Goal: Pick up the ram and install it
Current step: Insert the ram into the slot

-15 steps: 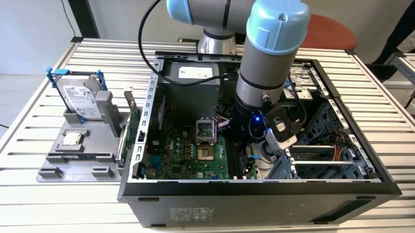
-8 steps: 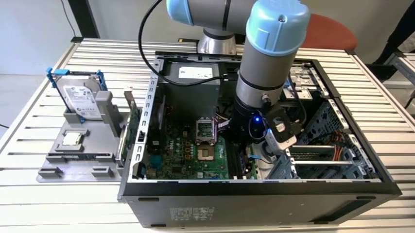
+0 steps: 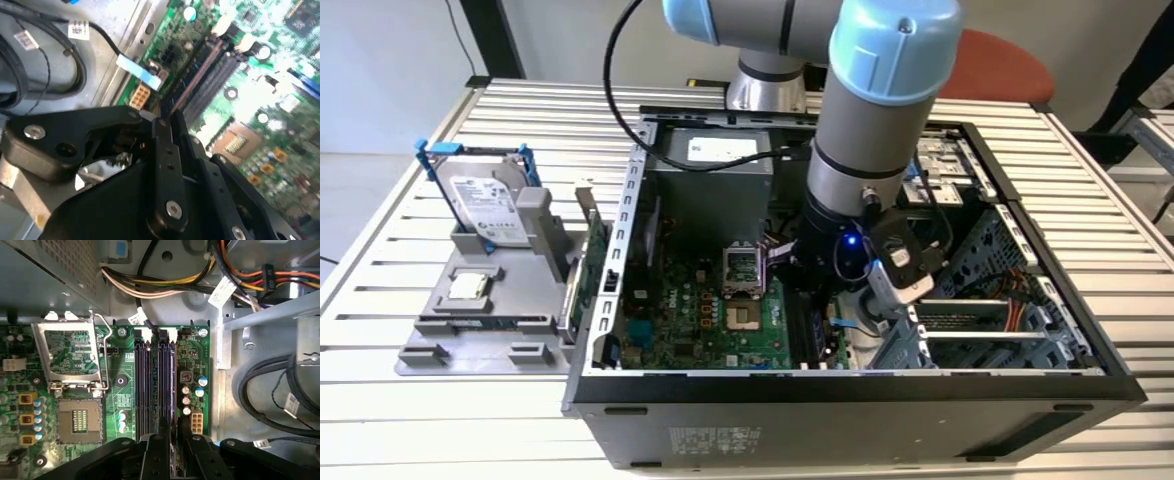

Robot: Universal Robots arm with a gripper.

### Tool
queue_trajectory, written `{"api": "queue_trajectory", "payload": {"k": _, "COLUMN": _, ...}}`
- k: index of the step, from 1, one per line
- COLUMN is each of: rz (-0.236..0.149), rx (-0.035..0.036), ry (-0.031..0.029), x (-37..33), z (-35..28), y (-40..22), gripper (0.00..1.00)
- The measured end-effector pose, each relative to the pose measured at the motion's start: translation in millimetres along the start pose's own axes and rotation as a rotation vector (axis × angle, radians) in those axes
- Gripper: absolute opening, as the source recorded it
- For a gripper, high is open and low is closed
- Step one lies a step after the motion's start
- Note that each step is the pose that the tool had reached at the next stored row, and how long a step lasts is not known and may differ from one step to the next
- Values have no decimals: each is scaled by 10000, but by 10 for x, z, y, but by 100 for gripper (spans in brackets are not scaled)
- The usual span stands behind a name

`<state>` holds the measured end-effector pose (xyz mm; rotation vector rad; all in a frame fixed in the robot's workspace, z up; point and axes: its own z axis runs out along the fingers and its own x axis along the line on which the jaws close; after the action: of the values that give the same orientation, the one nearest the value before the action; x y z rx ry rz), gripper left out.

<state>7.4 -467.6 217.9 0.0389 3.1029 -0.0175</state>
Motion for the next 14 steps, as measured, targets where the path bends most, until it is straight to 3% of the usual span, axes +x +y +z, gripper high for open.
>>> {"api": "queue_trajectory", "payload": {"k": 5, "rz": -1, "rx": 2, "ry": 3, "x": -9, "z": -226, "y": -3, "gripper": 100}}
{"api": "queue_trajectory", "payload": {"k": 8, "rz": -1, "rx": 2, "ry": 35, "x": -13, "z": -342, "y": -4, "gripper": 100}}
{"api": "queue_trajectory", "payload": {"k": 9, "rz": 3, "rx": 0, "ry": 38, "x": -15, "z": -383, "y": -4, "gripper": 0}}
{"api": "queue_trajectory", "payload": {"k": 11, "rz": 6, "rx": -12, "ry": 49, "x": -17, "z": -445, "y": -5, "gripper": 0}}
{"api": "queue_trajectory", "payload": {"k": 14, "rz": 7, "rx": -38, "ry": 52, "x": -18, "z": -459, "y": -5, "gripper": 0}}
